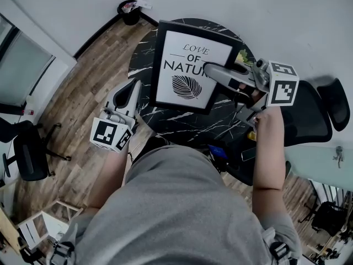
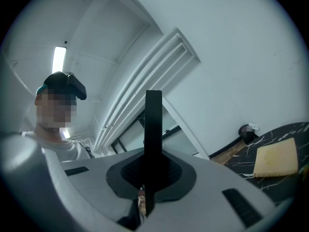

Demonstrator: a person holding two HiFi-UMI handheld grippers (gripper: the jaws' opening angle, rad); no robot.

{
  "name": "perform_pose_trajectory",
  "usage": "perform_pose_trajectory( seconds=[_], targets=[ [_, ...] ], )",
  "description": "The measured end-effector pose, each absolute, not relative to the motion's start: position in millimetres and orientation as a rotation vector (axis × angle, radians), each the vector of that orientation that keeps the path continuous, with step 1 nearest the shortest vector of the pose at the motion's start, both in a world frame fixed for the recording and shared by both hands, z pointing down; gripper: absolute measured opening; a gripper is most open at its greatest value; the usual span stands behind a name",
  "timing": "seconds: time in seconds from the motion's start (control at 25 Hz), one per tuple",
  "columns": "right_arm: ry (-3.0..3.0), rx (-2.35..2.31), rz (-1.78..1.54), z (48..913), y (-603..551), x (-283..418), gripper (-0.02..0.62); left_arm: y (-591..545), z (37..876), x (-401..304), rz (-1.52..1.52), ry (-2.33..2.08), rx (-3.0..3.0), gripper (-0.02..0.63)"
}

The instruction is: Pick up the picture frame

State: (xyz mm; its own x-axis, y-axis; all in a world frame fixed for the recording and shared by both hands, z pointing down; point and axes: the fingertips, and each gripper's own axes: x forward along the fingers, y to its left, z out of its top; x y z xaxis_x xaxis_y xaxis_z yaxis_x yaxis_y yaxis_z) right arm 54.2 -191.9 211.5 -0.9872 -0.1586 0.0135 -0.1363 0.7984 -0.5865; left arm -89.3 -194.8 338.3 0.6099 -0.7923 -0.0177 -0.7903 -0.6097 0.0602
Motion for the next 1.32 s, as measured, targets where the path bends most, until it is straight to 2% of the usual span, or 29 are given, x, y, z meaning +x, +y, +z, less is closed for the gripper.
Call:
perform_pose_trajectory(
  seconds=[1.32],
  targets=[
    [2.961, -0.272, -0.965, 219.5, -194.6, 56.9, 0.032, -196.1, 336.4, -89.4, -0.074, -1.371, 2.771, 0.006]
  ],
)
